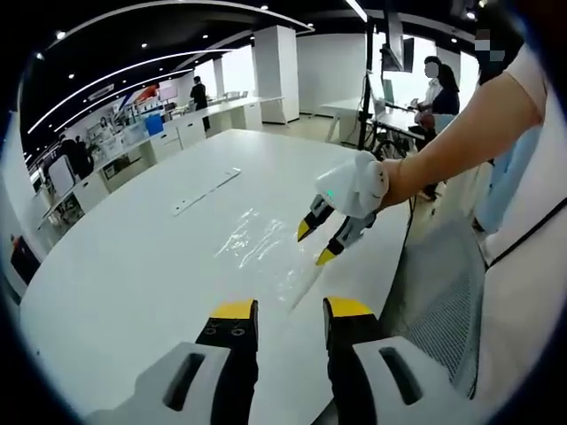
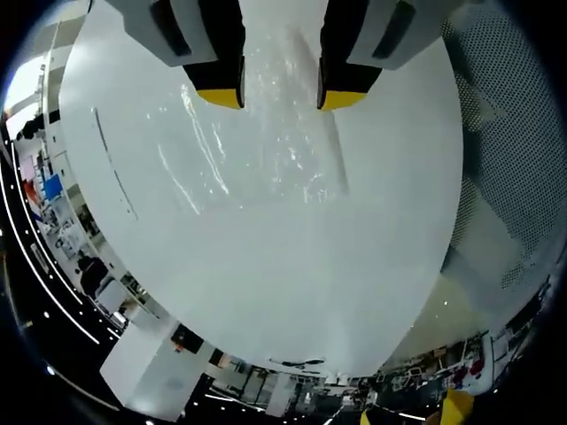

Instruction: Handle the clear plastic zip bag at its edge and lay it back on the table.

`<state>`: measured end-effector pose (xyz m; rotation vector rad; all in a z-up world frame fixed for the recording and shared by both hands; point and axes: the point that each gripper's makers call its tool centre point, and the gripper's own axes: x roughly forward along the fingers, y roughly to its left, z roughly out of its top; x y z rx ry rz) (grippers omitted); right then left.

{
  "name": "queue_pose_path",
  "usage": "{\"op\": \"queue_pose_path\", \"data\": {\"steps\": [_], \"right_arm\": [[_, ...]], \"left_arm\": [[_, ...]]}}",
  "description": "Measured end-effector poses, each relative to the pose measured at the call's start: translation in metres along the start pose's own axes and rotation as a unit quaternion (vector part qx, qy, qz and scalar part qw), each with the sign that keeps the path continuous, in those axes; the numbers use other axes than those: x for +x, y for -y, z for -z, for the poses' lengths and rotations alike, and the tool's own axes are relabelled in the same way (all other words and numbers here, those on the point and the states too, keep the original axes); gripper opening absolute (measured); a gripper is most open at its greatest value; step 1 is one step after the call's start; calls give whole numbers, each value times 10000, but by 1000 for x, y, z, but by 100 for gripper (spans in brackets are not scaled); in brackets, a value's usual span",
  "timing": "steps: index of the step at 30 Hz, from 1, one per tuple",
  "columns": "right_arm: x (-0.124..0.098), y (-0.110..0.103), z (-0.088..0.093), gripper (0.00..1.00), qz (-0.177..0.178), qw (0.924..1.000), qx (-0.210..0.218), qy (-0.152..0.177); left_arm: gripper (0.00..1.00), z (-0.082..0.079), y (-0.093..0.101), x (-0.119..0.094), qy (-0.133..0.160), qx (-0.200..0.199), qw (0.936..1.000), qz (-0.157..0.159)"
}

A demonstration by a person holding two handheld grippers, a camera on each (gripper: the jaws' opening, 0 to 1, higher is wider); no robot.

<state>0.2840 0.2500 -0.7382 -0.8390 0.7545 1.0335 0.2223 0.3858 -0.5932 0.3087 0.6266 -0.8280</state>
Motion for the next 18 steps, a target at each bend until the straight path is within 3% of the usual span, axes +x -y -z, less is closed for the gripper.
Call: {"op": "queue_pose_path", "data": {"steps": [9,18], "right_arm": [[-15,-1,3,36,17,9978,545,391],[-44,-12,1,43,17,9906,1044,879]], "left_arm": [[31,2,6,-3,80,-79,9999,-26],[38,24,6,-5,145,-412,9990,-44]]}}
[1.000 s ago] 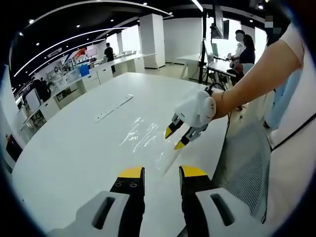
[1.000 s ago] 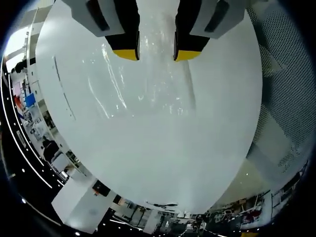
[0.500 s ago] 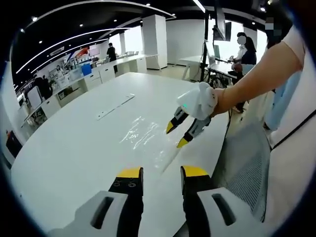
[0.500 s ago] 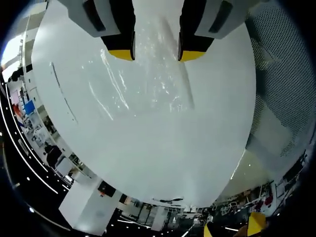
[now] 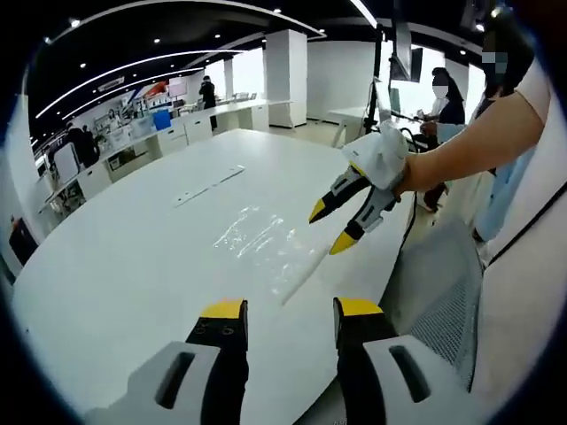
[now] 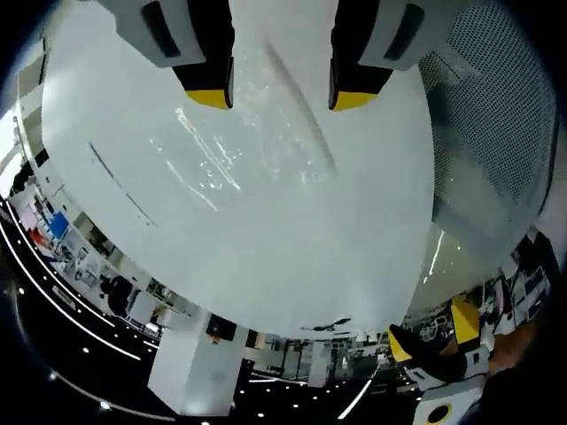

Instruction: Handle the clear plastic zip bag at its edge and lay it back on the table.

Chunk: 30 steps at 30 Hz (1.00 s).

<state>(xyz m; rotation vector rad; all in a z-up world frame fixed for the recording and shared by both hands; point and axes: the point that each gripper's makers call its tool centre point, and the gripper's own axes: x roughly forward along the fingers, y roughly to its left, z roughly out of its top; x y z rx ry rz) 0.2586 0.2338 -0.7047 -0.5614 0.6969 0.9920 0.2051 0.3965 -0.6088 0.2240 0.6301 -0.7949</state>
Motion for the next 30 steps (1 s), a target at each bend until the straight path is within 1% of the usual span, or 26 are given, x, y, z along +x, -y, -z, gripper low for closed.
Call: {"op": "queue_pose_path", "data": {"steps": [5,6,10,15,18,23,27,30], "right_arm": [[-20,-7,-4,48,65,9989,331,330],[-24,-7,-5,50,75,9979,445,455],[-35,-12,0,52,123,9959,653,612],[-44,-19,6,57,146,9937,824,749],[-48,-21,10,60,176,9914,974,851],[-55,-28,10,64,224,9875,1176,1027],[-61,-34,9,68,299,9838,1310,1183],[-66,-36,9,71,393,9805,1433,1288]], "left_arm": [[42,13,3,-2,16,-143,9999,-43],[42,15,4,-2,28,-157,9999,-44],[45,23,5,-1,95,-223,9997,-96],[50,26,8,-3,213,-335,9991,-179],[52,33,6,-1,244,-451,9984,-236],[54,40,8,-1,304,-598,9973,-314],[55,50,9,1,320,-649,9967,-372],[55,55,10,1,354,-732,9958,-421]]}}
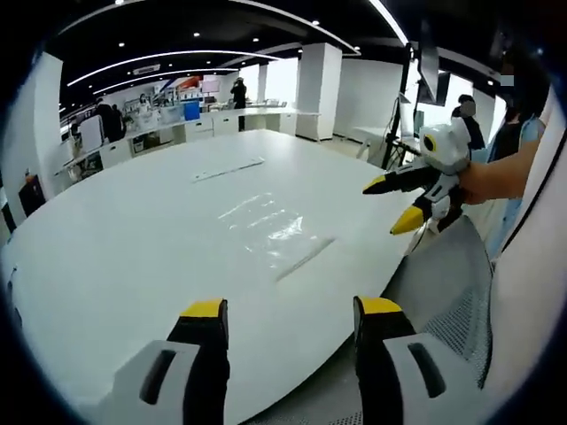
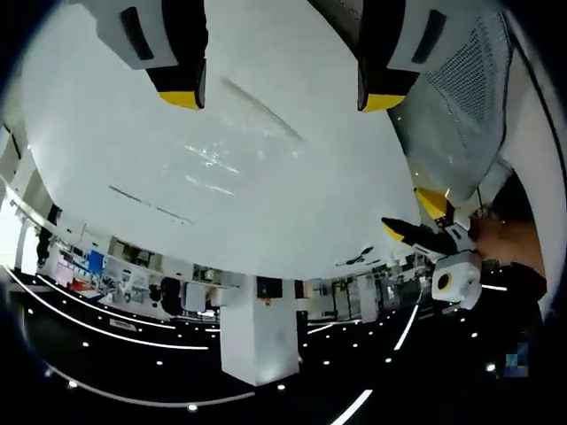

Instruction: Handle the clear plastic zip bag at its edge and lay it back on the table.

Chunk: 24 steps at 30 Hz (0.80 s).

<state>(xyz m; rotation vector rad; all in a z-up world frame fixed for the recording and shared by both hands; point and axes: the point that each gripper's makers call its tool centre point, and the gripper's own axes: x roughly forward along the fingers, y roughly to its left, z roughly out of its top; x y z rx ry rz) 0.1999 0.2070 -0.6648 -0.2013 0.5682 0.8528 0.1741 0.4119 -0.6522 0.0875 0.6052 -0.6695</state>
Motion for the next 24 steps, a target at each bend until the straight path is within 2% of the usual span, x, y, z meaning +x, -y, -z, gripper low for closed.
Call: {"op": "queue_pose_path", "data": {"steps": [5,7,11,13,18,24], "right_arm": [[-4,-6,4,73,65,9998,159,90],[-5,-8,7,74,64,9997,237,97],[-5,-15,16,76,69,9993,344,86],[-7,-16,18,76,130,9997,194,40],[-13,-13,17,78,184,9992,323,146],[-16,-16,19,79,202,9993,278,141]], "left_arm": [[56,12,-3,0,22,-263,9996,-71],[56,13,2,1,51,-427,9990,-73],[56,20,8,2,25,-454,9989,-84],[55,19,10,1,20,-426,9990,-100],[55,13,10,2,193,-502,9984,-148],[54,12,19,4,219,-517,9984,-100]]}}
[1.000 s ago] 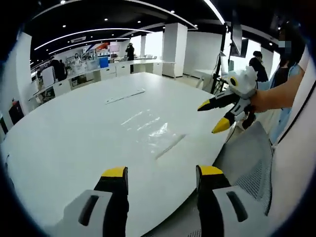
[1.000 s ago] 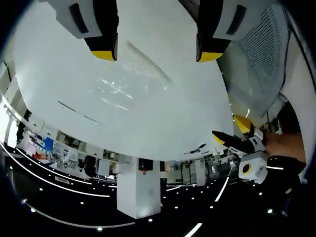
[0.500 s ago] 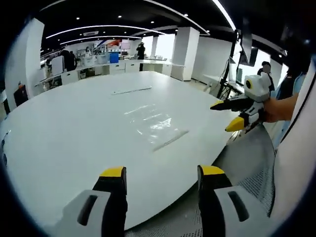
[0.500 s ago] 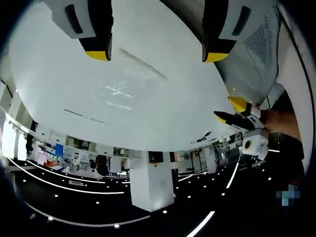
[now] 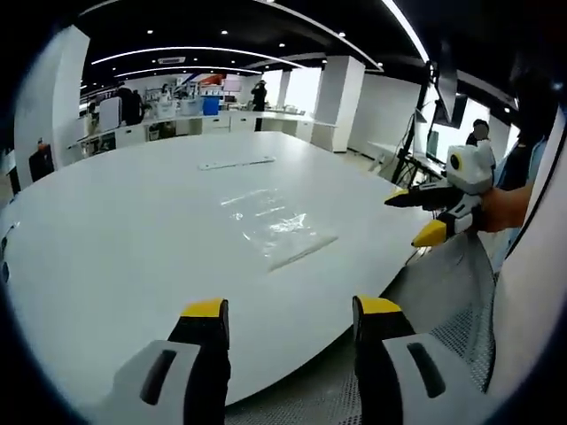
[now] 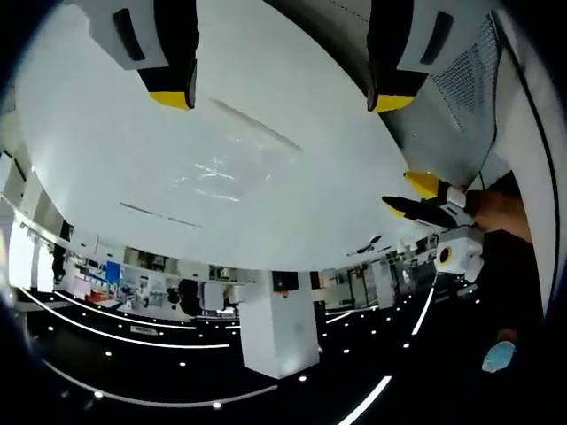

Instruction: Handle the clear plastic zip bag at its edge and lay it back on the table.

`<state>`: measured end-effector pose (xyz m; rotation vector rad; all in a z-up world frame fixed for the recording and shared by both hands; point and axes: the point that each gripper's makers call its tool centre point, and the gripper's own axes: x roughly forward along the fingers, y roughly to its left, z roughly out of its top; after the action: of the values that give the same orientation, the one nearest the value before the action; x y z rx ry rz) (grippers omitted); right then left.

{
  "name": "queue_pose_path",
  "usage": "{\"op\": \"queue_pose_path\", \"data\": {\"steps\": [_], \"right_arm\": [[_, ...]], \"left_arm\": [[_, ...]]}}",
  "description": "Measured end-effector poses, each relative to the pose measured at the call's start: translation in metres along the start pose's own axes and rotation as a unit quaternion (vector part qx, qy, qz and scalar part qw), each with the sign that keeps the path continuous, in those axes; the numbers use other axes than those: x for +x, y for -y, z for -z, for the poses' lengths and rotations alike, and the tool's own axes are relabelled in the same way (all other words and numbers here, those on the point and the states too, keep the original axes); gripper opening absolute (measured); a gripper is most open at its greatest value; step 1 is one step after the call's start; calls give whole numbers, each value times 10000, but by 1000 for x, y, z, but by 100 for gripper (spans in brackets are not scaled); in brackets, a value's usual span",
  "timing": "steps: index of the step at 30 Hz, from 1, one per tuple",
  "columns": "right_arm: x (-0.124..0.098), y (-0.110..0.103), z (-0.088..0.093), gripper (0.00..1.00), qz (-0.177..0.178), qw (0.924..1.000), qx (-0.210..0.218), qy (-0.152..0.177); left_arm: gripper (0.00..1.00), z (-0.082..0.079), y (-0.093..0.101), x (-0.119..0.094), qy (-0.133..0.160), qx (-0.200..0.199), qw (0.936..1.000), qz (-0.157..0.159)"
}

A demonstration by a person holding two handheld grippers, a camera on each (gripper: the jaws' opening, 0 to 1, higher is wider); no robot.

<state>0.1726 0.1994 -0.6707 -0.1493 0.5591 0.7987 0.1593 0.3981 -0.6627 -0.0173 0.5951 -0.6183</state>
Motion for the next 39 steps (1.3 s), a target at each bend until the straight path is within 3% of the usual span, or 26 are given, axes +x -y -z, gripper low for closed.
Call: {"op": "queue_pose_path", "data": {"steps": [15,27,39], "right_arm": [[-1,3,-1,81,46,9999,62,105],[0,1,-1,82,11,9999,55,161],[0,1,-4,83,26,9997,57,247]], "left_arm": [[57,-2,-8,1,164,-196,9997,-58],[59,-7,5,2,186,-150,9997,-93],[65,-8,-2,3,249,-204,9993,-167]]}}
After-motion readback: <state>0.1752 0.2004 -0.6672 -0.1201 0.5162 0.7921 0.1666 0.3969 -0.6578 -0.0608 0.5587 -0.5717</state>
